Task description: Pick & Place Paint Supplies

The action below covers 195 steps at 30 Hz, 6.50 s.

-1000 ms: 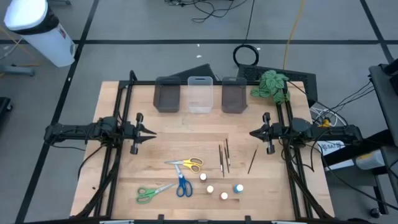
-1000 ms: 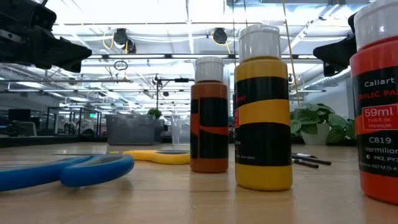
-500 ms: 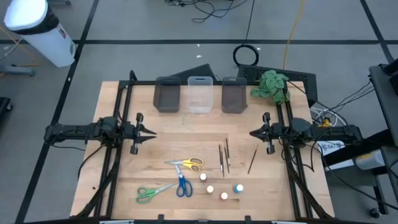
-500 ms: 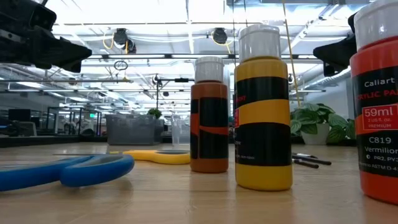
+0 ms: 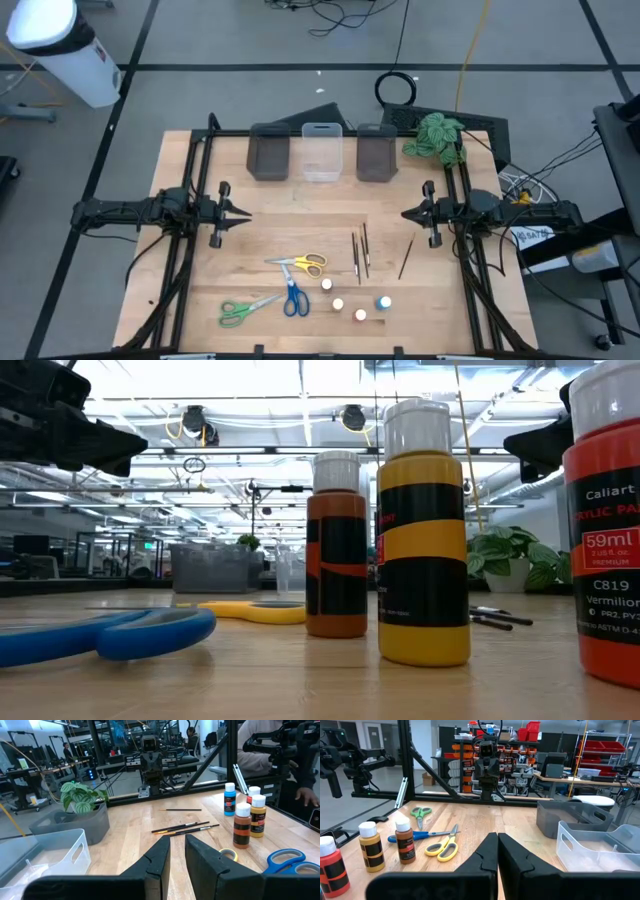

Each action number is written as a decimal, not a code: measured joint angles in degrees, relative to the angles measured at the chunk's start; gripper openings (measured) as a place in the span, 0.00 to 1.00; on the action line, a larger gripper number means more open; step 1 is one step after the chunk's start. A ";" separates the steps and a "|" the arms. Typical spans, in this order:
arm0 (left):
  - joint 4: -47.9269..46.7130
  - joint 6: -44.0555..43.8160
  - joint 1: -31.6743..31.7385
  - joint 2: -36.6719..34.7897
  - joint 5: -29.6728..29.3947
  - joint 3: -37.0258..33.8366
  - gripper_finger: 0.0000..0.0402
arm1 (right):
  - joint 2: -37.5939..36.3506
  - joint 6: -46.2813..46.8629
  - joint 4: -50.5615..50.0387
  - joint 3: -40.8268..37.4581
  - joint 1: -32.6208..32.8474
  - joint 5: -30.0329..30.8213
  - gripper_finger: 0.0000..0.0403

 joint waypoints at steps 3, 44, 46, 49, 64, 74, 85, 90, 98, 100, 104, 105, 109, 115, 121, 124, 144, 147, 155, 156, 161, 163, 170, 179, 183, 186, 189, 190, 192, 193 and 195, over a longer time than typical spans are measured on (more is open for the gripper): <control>0.00 0.00 0.00 0.00 -0.02 0.00 0.18 | 0.01 0.01 -0.01 0.00 0.00 -0.01 0.00; 0.00 0.02 0.00 0.00 -0.01 0.00 0.18 | -0.01 17.07 7.19 -0.01 0.10 -0.01 0.00; 0.00 0.00 0.00 0.00 -0.01 0.01 0.18 | -0.01 21.33 9.33 -0.01 0.10 -0.01 0.00; 0.00 0.00 0.00 0.01 -0.02 0.00 0.18 | -0.01 22.96 13.30 -0.01 0.10 -0.02 0.00; 0.00 0.00 0.00 0.00 -0.02 0.00 0.18 | 0.01 22.60 16.45 -0.01 0.10 0.03 0.00; 0.00 0.00 0.00 0.00 -0.01 0.00 0.18 | 0.05 20.84 20.61 -0.01 0.12 4.46 0.00; 0.00 0.02 0.00 0.00 -0.02 0.00 0.18 | 8.54 25.94 41.47 0.07 3.61 -8.02 0.22; 0.00 0.00 0.02 0.00 -0.02 0.00 0.18 | 20.73 20.98 43.52 4.01 10.94 -5.62 0.53; -0.01 0.00 0.01 0.01 0.00 0.00 0.18 | 39.11 37.51 1.51 29.90 17.00 5.24 0.74; 0.02 0.00 0.00 0.02 -0.02 0.00 0.18 | 43.03 46.60 -13.10 36.35 17.02 8.16 0.73; 0.00 0.00 0.00 0.00 -0.02 0.00 0.18 | 49.41 66.06 -36.10 42.55 15.82 12.12 0.69; 0.00 0.01 0.00 0.00 -0.02 0.00 0.18 | 50.39 70.34 -39.51 42.63 15.37 12.23 0.69; 0.00 0.00 0.02 0.00 -0.02 0.00 0.18 | 53.02 82.43 -48.41 40.32 14.98 12.06 0.67; 0.00 0.00 0.02 0.00 -0.02 0.00 0.18 | 54.51 90.37 -47.79 33.47 15.02 7.77 0.66; 0.00 0.00 0.00 0.00 -0.02 0.00 0.18 | 55.23 91.98 -44.08 27.37 14.99 7.72 0.66; 0.00 0.00 0.00 0.00 -0.02 0.00 0.18 | 56.35 92.06 -38.22 24.02 15.01 8.63 0.66; 0.00 0.00 0.00 0.00 -0.02 0.00 0.18 | 62.43 72.11 -12.97 20.59 15.23 15.16 0.66; 0.00 0.00 0.00 0.00 -0.02 0.00 0.18 | 65.56 66.92 -7.98 20.62 15.28 15.51 0.66; -0.02 0.00 0.00 0.00 -0.02 0.00 0.18 | 72.62 58.58 -0.49 20.78 17.58 17.95 0.61; 0.00 0.00 0.00 0.00 -0.02 0.00 0.18 | 73.56 57.68 0.27 20.82 18.04 18.34 0.60; 0.00 0.00 0.00 0.01 -0.02 0.00 0.18 | 77.80 51.48 4.57 20.88 21.33 21.97 0.56; -0.02 0.00 0.00 0.00 -0.02 0.00 0.18 | 79.35 48.41 5.98 20.88 22.82 23.80 0.55; 0.00 0.00 0.00 0.00 -0.02 0.00 0.18 | 83.98 44.28 6.71 20.90 25.11 28.51 0.54; -0.02 0.00 0.00 0.00 -0.02 0.00 0.18 | 84.49 43.93 1.99 20.88 25.20 28.07 0.43; 0.00 0.00 0.00 0.00 -0.02 0.00 0.18 | 84.49 46.30 -0.86 20.86 25.15 27.97 0.31; -0.01 0.00 0.00 0.00 -0.02 0.00 0.18 | 84.51 47.43 -2.65 20.86 25.15 27.63 0.23; 0.00 0.00 0.00 0.00 -0.02 0.00 0.18 | 84.49 47.72 -4.21 20.86 25.15 26.67 0.15; -0.02 0.00 0.00 0.00 -0.02 0.00 0.18 | 84.49 47.78 -4.71 20.84 25.15 25.95 0.11; -0.02 0.00 0.00 0.00 -0.02 0.00 0.18 | 84.47 48.45 -6.21 20.90 25.05 24.68 0.04; 0.00 0.00 0.00 0.00 -0.02 0.00 0.18 | 84.43 49.03 -6.88 20.92 24.88 24.35 0.02; 0.00 0.00 0.00 0.01 -0.02 0.00 0.18 | 84.38 50.59 -8.01 21.01 24.80 24.21 0.01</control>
